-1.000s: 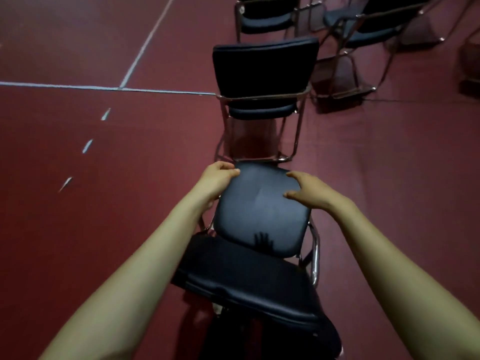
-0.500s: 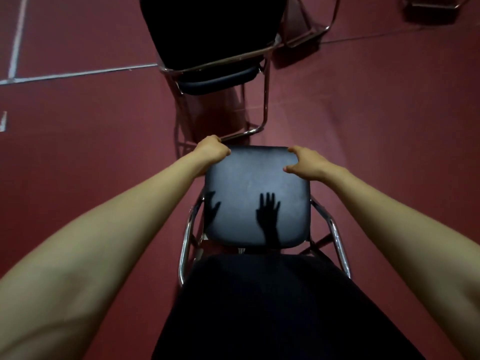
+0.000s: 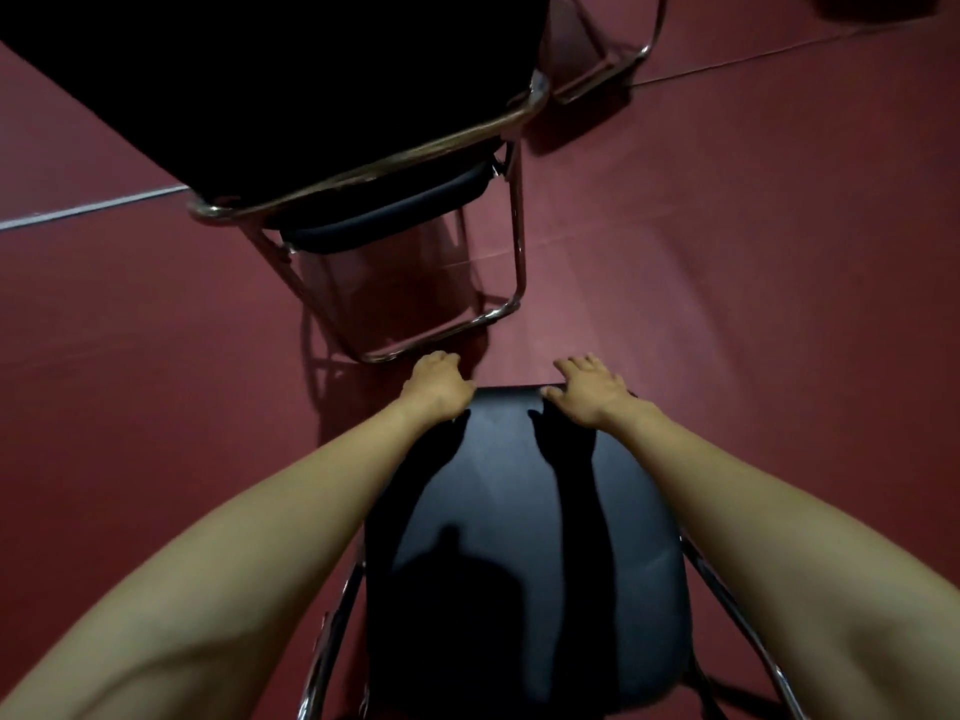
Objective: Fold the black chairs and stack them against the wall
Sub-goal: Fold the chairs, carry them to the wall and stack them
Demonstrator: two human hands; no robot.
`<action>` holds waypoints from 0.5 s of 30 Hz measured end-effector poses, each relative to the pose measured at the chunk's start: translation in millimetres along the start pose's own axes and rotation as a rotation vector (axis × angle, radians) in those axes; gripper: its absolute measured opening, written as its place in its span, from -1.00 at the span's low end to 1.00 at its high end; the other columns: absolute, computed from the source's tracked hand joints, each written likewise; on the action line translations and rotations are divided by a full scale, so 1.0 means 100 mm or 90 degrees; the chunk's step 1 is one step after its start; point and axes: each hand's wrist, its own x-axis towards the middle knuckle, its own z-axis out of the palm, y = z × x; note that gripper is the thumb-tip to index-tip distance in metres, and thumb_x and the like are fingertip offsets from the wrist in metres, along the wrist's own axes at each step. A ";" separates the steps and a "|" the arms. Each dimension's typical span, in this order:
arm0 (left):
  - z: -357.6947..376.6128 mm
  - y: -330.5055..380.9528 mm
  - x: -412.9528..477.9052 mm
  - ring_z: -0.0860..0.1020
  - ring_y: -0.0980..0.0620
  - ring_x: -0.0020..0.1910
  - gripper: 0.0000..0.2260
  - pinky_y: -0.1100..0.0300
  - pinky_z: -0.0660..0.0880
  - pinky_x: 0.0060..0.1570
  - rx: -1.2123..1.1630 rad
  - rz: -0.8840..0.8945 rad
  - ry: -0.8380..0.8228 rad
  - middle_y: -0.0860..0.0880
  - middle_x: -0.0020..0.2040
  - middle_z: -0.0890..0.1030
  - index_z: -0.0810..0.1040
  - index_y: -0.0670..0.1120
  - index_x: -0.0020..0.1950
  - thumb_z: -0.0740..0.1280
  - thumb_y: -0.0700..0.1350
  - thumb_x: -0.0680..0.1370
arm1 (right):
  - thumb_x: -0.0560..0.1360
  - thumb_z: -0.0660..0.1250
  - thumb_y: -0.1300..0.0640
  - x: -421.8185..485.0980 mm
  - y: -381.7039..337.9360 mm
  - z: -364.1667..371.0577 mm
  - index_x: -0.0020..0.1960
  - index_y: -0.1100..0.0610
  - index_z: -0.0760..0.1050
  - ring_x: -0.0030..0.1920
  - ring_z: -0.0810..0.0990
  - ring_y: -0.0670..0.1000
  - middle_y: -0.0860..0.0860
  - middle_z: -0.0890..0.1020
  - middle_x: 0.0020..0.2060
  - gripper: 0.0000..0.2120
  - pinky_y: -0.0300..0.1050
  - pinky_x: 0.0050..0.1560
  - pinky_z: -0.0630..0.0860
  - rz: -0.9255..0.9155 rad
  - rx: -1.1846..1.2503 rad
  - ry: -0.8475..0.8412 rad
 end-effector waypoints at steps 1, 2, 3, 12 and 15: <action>0.10 -0.01 0.12 0.19 -0.14 0.50 -0.52 -0.05 0.18 0.46 0.022 0.010 -0.014 -0.17 0.51 0.26 0.28 -0.21 0.49 0.21 -0.02 0.62 | 0.62 0.07 -0.12 0.13 -0.01 0.05 0.53 0.10 0.10 0.54 -0.03 0.08 0.04 0.12 0.53 -0.44 0.22 0.47 0.04 0.000 0.008 -0.010; 0.21 -0.03 0.23 0.19 -0.13 0.50 -0.54 -0.09 0.16 0.46 0.039 0.013 -0.031 -0.15 0.51 0.25 0.29 -0.20 0.48 0.16 -0.01 0.64 | 0.62 0.04 -0.12 0.25 -0.03 0.10 0.53 0.10 0.11 0.54 -0.01 0.09 0.04 0.13 0.53 -0.45 0.23 0.47 0.04 0.000 0.013 -0.022; 0.32 -0.05 0.31 0.18 -0.12 0.50 -0.55 -0.13 0.13 0.46 0.050 0.009 -0.050 -0.14 0.51 0.25 0.29 -0.19 0.48 0.12 0.00 0.65 | 0.63 0.01 -0.13 0.36 -0.05 0.16 0.52 0.10 0.14 0.53 0.03 0.10 0.06 0.17 0.52 -0.47 0.24 0.46 0.04 0.002 0.016 -0.037; 0.58 -0.26 0.64 0.39 -0.18 0.38 -0.43 -0.03 0.23 0.37 0.083 -0.046 -0.082 -0.17 0.38 0.47 0.47 -0.12 0.36 -0.09 0.22 0.65 | 0.62 -0.12 -0.19 0.57 -0.17 0.60 0.38 0.17 0.33 0.41 0.25 0.16 0.16 0.39 0.37 -0.43 0.27 0.43 -0.02 0.051 -0.040 0.032; 0.59 -0.23 0.58 0.36 -0.19 0.39 -0.46 -0.03 0.20 0.35 0.109 -0.053 -0.043 -0.18 0.40 0.44 0.43 -0.13 0.39 -0.09 0.17 0.66 | 0.61 -0.12 -0.19 0.56 -0.27 0.57 0.39 0.19 0.32 0.41 0.25 0.17 0.18 0.39 0.37 -0.42 0.24 0.42 0.02 0.062 -0.057 0.036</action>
